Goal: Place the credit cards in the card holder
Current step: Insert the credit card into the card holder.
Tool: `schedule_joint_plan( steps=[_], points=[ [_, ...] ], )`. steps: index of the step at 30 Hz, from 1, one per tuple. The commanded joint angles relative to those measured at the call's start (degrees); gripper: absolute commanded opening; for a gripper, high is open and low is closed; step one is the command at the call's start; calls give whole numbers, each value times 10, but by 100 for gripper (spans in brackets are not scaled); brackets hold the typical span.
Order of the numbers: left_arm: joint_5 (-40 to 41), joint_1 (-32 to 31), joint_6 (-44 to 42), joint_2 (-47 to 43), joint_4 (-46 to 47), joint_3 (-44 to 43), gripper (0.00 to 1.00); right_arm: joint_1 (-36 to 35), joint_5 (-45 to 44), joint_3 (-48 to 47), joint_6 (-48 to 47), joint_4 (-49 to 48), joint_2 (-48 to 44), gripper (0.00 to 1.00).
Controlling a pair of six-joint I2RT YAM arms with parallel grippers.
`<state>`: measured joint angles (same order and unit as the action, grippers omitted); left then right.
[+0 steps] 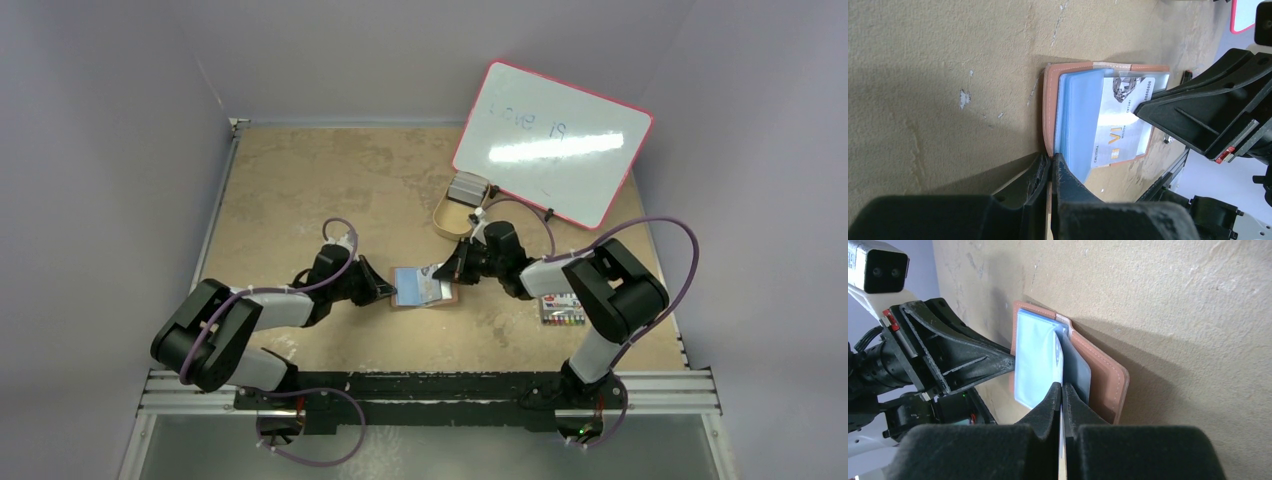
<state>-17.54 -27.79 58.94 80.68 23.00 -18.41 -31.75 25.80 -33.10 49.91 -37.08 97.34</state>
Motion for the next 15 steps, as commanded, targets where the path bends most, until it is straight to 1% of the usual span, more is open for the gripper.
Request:
schedule_joint_plan(
  steps=[1,6,11,15],
  points=[
    [-6,-6,-15,-5,4,2,0,1,-3,-23,-16,11,-2,0],
    [-5,-6,-13,-7,4,5,0,0,-43,-6,2,-5,-18,0],
    [-3,-7,-6,-6,14,12,0,0,-41,13,16,-37,-6,0],
    [-3,-8,-2,-1,24,13,0,0,-45,18,18,-36,-4,0]
  ],
)
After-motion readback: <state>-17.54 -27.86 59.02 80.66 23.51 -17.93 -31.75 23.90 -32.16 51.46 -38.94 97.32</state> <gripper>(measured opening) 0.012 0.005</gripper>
